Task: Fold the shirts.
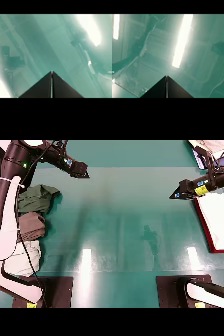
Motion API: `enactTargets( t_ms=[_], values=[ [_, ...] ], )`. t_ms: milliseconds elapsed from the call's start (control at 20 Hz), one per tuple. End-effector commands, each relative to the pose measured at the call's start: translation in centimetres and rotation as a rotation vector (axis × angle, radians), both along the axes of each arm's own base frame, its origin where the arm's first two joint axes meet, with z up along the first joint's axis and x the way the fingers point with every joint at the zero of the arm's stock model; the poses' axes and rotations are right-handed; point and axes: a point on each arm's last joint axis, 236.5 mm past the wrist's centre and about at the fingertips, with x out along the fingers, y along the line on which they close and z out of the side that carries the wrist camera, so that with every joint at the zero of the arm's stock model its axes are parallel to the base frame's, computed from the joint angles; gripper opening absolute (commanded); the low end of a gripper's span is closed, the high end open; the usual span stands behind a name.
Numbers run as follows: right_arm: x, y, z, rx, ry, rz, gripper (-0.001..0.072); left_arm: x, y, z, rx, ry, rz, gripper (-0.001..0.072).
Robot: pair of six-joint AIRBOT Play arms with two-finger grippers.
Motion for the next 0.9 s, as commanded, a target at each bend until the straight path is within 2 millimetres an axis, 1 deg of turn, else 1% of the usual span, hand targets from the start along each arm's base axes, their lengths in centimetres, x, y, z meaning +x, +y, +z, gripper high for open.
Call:
enactTargets(
  t_ms=[0, 100, 200, 250, 300, 350, 400, 450, 500, 550, 600, 650, 700, 750, 850],
  values=[
    [-0.1, 0.0, 0.0, 0.001, 0.002, 0.001, 0.0022, 0.0, 0.0, 0.0, 0.0, 0.0, 0.0, 0.0026],
    [-0.1, 0.0, 0.0, 0.0, 0.002, 0.001, 0.0022, 0.3, -0.2, 0.2, -0.01, -0.011, 0.006, 0.0026],
    [0.0, 0.0, 0.0, 0.0, 0.002, 0.001, 0.0022, 0.8, -1.0, 1.0, -0.061, -0.028, 0.019, 0.0027],
    [0.0, 0.0, 0.0, 0.0, 0.001, 0.001, 0.0022, 0.9, -0.9, 1.0, -0.051, -0.043, 0.006, 0.0027],
    [0.0, 0.0, 0.0, 0.0, 0.001, 0.001, 0.0022, 1.4, 0.1, 0.6, -0.001, -0.079, 0.0, 0.0076],
    [0.0, 0.0, 0.0, 0.0, 0.001, 0.0, 0.0022, 2.1, 2.2, -0.3, 0.084, -0.087, 0.034, 0.0396],
    [0.0, 0.0, 0.0, 0.0, 0.0, 0.0, 0.0022, 3.0, 5.8, -1.6, 0.203, -0.072, 0.129, 0.0574],
    [0.0, 0.0, 0.0, 0.0, 0.001, 0.0, 0.0023, 3.6, 10.4, -2.5, 0.343, -0.059, 0.237, 0.0574],
    [0.0, 0.0, 0.0, 0.0, 0.002, 0.001, 0.0022, 3.9, 14.7, -3.0, 0.457, -0.046, 0.336, 0.0575],
    [0.0, 0.0, 0.0, 0.001, 0.002, 0.001, 0.0022, 4.0, 18.7, -3.2, 0.543, -0.033, 0.422, 0.0574],
    [0.0, 0.0, 0.0, 0.001, 0.002, 0.001, 0.0022, 3.9, 21.6, -3.5, 0.58, -0.011, 0.5, 0.0574],
    [0.0, 0.0, 0.0, 0.0, 0.001, 0.0, 0.0022, 3.8, 24.0, -4.0, 0.583, 0.012, 0.56, 0.0574],
    [0.0, 0.0, 0.0, 0.001, 0.001, 0.0, 0.0022, 3.7, 25.7, -4.8, 0.575, 0.034, 0.604, 0.0575],
    [0.0, 0.0, 0.0, 0.0, 0.001, 0.0, 0.0022, 3.7, 27.3, -5.7, 0.57, 0.052, 0.637, 0.0575],
    [0.2, 0.0, 0.0, 0.001, -0.005, -0.004, 0.0022, 3.7, 29.4, -8.0, 0.565, 0.071, 0.67, 0.0575]
  ],
)
